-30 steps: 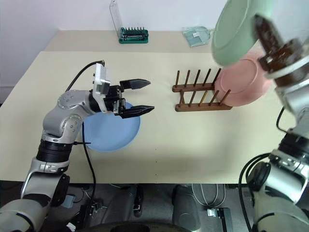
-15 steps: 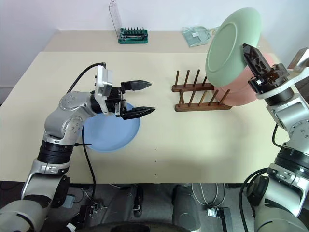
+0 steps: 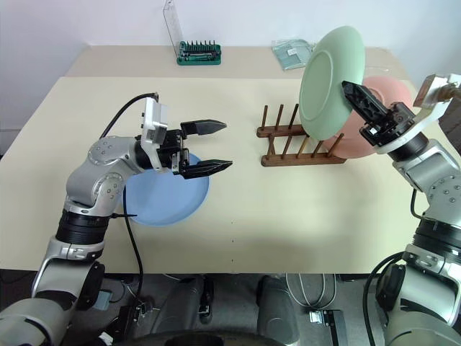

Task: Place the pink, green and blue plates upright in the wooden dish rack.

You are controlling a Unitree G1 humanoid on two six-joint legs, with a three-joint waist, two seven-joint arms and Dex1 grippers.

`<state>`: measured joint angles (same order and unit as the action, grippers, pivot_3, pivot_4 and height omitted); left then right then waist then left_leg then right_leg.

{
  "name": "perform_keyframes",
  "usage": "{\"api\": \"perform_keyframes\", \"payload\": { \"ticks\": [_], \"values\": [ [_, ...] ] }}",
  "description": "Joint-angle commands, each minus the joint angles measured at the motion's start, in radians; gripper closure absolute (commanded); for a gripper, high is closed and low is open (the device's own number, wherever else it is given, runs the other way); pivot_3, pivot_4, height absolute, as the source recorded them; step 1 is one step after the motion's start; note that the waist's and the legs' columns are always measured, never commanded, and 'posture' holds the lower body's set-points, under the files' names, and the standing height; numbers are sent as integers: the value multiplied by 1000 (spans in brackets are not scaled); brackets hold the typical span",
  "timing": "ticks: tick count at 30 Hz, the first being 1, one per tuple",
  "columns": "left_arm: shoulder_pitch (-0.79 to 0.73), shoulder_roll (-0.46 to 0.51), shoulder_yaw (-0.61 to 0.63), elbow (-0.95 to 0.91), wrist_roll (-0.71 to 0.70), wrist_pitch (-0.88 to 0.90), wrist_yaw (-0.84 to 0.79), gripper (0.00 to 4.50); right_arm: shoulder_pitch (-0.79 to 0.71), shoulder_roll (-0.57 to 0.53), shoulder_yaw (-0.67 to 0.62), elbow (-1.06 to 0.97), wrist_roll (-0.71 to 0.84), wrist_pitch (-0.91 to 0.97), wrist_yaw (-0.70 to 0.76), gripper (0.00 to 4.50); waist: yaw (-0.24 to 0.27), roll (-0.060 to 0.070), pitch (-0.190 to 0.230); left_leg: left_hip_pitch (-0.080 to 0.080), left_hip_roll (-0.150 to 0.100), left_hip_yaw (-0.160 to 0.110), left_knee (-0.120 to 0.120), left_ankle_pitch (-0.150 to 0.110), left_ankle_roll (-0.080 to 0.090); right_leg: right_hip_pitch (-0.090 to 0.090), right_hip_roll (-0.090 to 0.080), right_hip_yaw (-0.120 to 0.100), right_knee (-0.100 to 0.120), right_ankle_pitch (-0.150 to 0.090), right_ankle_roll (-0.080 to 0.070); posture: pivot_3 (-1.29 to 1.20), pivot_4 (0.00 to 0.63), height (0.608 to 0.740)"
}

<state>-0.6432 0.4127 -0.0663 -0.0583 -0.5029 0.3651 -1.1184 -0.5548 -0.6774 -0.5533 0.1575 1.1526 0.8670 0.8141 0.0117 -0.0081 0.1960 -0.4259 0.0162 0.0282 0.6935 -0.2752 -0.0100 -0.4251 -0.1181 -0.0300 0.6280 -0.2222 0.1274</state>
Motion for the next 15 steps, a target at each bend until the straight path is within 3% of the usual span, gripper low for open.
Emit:
{"api": "perform_keyframes", "payload": {
  "ticks": [1, 12, 15],
  "values": [
    [-13, 7, -1, -41, -11, -3, -2, 0, -10, -20, -3, -11, -8, -7, 16, 4470, 0, 0, 0, 0, 0, 0, 0, 0, 0, 0, 0, 0, 0, 0, 0, 0, 150, 724],
    [-16, 6, -2, -46, -16, 7, 0, 0, -13, 4, 16, 31, -79, -23, -16, 4470, 0, 0, 0, 0, 0, 0, 0, 0, 0, 0, 0, 0, 0, 0, 0, 0, 150, 724],
    [-18, 4, 1, -50, -22, 15, 5, 0, -25, 3, 19, 42, -91, -37, -21, 3409, 0, 0, 0, 0, 0, 0, 0, 0, 0, 0, 0, 0, 0, 0, 0, 0, 150, 724]
  ]
}}
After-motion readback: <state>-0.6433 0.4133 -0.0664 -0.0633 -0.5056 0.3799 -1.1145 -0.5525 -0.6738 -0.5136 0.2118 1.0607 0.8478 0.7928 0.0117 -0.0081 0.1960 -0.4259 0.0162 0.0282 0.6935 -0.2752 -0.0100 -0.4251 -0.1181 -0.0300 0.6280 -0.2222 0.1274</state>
